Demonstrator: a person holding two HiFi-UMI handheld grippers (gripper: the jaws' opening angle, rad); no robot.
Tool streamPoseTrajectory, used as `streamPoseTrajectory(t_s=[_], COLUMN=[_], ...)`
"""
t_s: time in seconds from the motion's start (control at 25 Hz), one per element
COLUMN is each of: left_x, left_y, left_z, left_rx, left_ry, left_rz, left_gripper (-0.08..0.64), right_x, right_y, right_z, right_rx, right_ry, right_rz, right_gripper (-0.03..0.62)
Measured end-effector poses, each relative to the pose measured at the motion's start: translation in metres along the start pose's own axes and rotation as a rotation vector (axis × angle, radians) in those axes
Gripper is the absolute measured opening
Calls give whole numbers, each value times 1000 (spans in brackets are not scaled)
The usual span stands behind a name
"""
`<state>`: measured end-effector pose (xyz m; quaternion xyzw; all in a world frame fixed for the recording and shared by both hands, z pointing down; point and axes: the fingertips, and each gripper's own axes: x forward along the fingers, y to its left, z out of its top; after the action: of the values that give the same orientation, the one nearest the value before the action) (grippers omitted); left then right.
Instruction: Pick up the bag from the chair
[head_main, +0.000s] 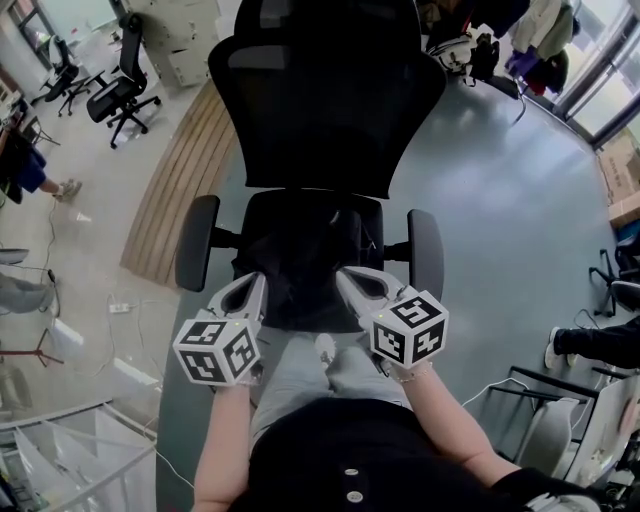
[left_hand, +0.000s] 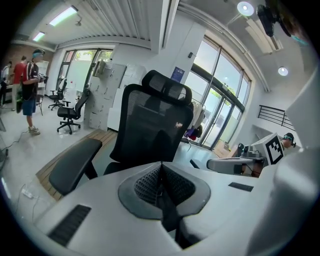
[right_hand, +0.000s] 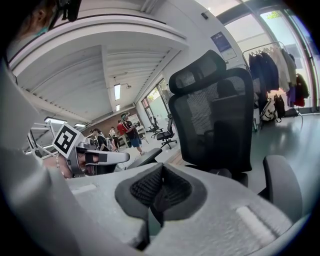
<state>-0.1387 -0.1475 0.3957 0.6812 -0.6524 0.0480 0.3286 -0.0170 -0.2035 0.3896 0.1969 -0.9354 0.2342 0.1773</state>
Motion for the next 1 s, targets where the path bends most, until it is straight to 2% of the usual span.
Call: streamPoseTrajectory(t_s=[0.4, 0.72, 1.0], left_x=[8, 17, 17], left_y=[9, 9, 19], left_z=[-10, -36, -51], left_rx=[-4, -8, -17], left_ry=[51, 152, 203], left_rz=[-42, -94, -99], left_gripper=[17, 17, 17], right_x=[14, 18, 21], right_y=[-2, -3, -9], right_z=[-6, -9, -24], right_rx=[22, 64, 95], right_ry=[17, 10, 46], right_rz=[-39, -74, -110], right_gripper=[0, 0, 1])
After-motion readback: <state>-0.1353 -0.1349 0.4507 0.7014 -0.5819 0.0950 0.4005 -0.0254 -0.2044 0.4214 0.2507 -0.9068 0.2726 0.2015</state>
